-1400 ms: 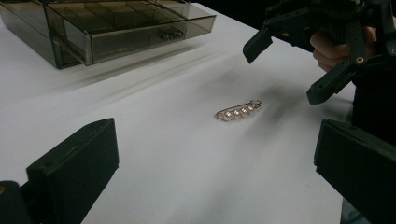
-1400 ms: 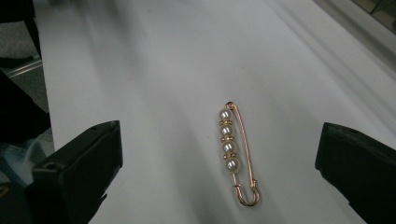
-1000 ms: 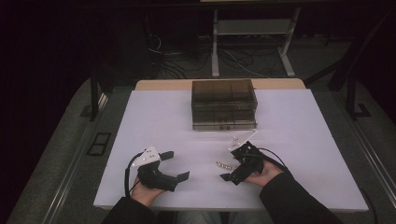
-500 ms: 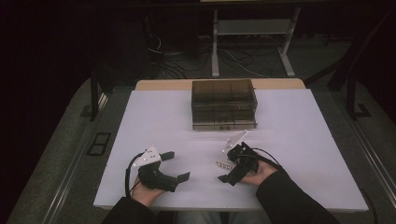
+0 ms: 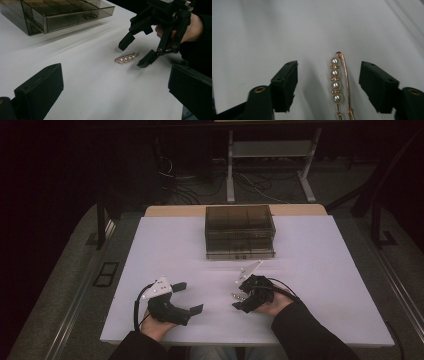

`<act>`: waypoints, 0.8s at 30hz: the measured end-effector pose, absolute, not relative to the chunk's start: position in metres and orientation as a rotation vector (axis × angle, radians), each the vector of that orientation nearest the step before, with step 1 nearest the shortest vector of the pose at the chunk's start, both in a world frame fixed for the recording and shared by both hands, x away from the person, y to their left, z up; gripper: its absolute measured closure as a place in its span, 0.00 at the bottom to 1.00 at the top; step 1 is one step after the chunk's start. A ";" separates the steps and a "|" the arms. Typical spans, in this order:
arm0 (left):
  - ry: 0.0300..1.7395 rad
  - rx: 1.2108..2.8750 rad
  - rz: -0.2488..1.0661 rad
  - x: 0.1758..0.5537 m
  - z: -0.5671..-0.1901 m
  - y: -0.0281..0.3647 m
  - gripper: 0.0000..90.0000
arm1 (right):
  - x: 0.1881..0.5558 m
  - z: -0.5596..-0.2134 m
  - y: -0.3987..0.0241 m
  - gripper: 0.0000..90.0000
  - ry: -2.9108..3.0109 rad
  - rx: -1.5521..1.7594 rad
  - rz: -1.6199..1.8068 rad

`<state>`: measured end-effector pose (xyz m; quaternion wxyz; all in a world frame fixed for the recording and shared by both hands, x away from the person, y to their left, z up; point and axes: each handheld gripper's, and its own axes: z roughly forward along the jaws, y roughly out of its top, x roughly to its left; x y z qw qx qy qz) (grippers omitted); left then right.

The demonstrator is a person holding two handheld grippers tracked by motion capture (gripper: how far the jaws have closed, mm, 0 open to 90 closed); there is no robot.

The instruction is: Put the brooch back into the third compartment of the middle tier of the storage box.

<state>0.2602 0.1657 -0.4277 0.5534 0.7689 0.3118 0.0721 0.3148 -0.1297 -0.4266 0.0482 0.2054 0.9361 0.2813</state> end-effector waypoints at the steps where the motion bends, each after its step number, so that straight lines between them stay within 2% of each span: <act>1: 0.737 1.817 0.169 0.260 -0.428 0.166 0.00 | 0.315 -0.427 -0.130 0.43 2.854 0.626 0.858; 4: 0.737 1.818 0.169 0.260 -0.428 0.166 0.00 | 0.317 -0.427 -0.129 0.53 2.858 0.613 0.840; 21: 0.737 1.816 0.166 0.260 -0.428 0.165 0.00 | 0.316 -0.431 -0.127 0.78 2.874 0.570 0.769; 24: 0.736 1.817 0.166 0.260 -0.428 0.165 0.00 | 0.316 -0.430 -0.127 0.86 2.883 0.525 0.752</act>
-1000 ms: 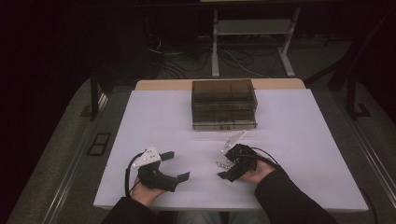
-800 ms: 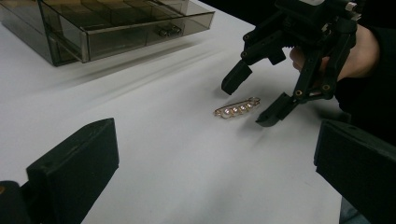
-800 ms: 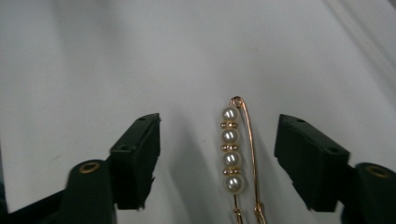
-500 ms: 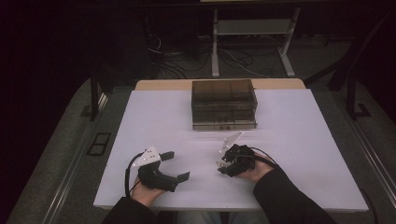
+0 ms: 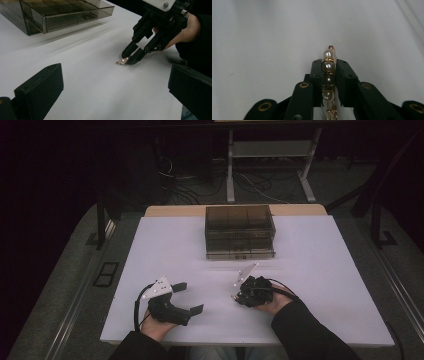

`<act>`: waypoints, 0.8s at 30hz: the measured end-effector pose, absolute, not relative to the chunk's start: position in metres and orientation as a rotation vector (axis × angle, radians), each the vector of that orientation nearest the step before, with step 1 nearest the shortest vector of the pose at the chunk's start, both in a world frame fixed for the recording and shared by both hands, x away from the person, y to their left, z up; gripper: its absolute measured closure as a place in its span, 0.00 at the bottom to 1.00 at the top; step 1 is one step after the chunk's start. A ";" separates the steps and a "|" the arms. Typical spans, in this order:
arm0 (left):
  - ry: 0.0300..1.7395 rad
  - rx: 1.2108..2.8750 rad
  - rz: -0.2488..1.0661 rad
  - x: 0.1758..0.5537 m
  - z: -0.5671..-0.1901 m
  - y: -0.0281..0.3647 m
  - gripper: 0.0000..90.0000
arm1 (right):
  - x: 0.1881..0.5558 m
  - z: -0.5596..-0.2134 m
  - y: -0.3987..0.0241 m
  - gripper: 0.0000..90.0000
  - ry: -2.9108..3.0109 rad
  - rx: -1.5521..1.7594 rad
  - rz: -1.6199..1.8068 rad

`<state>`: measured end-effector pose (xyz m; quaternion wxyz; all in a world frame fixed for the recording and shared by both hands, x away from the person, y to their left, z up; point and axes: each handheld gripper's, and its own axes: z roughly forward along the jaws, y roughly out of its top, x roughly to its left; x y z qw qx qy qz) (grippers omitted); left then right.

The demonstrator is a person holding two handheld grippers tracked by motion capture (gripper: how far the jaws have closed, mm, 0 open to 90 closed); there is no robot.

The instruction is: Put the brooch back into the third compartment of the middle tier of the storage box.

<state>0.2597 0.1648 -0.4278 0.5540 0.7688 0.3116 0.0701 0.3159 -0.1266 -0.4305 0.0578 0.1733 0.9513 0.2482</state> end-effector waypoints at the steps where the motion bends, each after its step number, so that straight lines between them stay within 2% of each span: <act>1: 0.736 1.817 0.166 0.260 -0.428 0.165 0.00 | 0.316 -0.430 -0.127 0.86 2.887 0.518 0.750; 24: 0.735 1.815 0.162 0.259 -0.428 0.165 0.00 | 0.332 -0.420 -0.140 0.88 2.937 0.718 0.895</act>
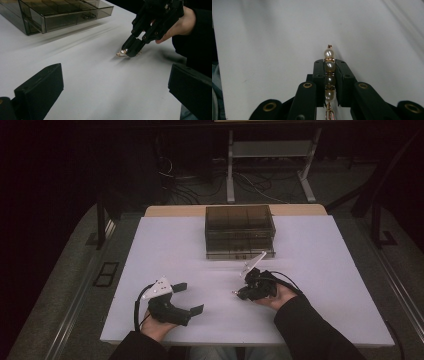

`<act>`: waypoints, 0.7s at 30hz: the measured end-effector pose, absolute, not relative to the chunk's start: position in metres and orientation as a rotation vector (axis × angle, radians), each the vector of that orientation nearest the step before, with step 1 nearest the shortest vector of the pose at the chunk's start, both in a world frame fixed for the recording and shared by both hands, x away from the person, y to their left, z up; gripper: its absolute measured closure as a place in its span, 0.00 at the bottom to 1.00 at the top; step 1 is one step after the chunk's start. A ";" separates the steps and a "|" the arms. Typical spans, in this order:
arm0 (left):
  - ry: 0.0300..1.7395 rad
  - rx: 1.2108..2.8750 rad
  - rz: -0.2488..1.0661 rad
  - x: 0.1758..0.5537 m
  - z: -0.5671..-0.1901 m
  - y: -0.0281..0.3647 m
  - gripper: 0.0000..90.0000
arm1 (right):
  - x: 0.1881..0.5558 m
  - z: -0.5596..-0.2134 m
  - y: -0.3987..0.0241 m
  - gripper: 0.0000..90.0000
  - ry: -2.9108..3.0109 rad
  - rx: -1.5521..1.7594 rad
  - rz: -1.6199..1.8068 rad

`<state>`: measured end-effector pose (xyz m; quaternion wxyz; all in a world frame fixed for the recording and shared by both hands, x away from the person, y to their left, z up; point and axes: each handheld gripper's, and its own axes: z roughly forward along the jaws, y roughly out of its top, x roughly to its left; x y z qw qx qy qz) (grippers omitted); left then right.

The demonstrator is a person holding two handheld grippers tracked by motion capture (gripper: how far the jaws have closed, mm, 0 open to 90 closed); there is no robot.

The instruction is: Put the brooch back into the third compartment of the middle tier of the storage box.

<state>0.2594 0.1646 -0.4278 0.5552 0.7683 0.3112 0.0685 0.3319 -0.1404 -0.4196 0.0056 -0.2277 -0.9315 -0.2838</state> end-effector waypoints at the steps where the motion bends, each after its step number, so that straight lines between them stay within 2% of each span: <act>1: 0.736 1.814 0.162 0.259 -0.428 0.165 0.00 | 0.332 -0.418 -0.141 0.88 -2.917 -0.717 -0.890; 21: 0.736 1.813 0.160 0.260 -0.428 0.165 0.00 | 0.338 -0.404 -0.141 0.88 -2.912 -0.714 -0.916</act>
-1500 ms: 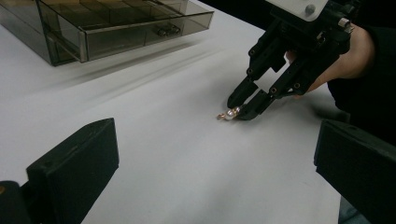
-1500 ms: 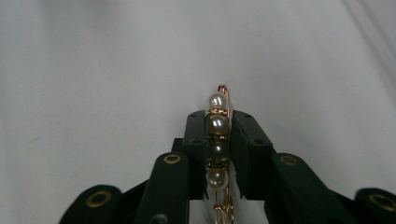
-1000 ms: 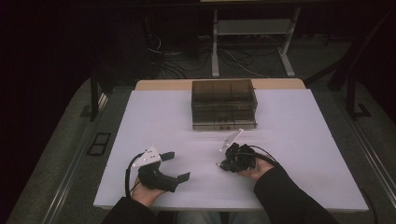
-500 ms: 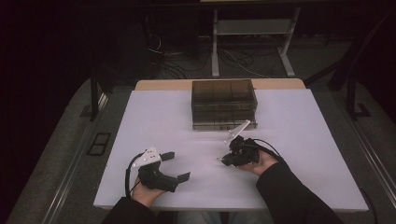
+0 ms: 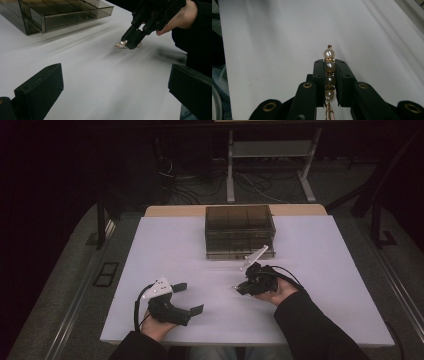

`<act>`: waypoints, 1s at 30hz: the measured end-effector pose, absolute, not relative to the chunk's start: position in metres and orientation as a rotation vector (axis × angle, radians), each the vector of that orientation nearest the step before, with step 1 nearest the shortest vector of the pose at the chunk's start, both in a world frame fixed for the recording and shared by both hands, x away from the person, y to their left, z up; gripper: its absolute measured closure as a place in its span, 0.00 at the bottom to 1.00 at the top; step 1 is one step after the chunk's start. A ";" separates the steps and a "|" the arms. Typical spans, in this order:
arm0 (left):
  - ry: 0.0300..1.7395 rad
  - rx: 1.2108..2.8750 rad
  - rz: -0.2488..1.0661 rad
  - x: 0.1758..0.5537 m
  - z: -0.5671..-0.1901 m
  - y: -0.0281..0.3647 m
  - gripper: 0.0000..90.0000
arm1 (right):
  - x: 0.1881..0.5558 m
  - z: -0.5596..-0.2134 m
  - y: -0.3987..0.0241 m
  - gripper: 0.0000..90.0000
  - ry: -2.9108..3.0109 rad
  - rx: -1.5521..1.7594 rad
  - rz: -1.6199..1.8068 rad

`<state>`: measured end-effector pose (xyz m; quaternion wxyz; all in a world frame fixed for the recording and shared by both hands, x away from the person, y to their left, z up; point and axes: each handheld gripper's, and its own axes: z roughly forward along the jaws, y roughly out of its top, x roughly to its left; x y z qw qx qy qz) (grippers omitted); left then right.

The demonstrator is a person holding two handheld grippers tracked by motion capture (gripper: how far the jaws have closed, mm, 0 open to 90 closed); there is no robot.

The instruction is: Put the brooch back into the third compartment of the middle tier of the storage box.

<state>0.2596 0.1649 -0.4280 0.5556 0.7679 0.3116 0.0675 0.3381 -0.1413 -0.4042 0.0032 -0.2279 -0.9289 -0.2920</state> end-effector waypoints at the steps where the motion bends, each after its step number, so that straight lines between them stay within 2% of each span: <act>1: 0.737 1.812 0.159 0.259 -0.428 0.165 0.00 | 0.339 -0.403 -0.141 0.88 -2.910 -0.708 -0.921; 30: 0.735 1.817 0.158 0.260 -0.428 0.165 0.00 | 0.358 -0.378 -0.152 0.87 -2.940 -0.712 -0.943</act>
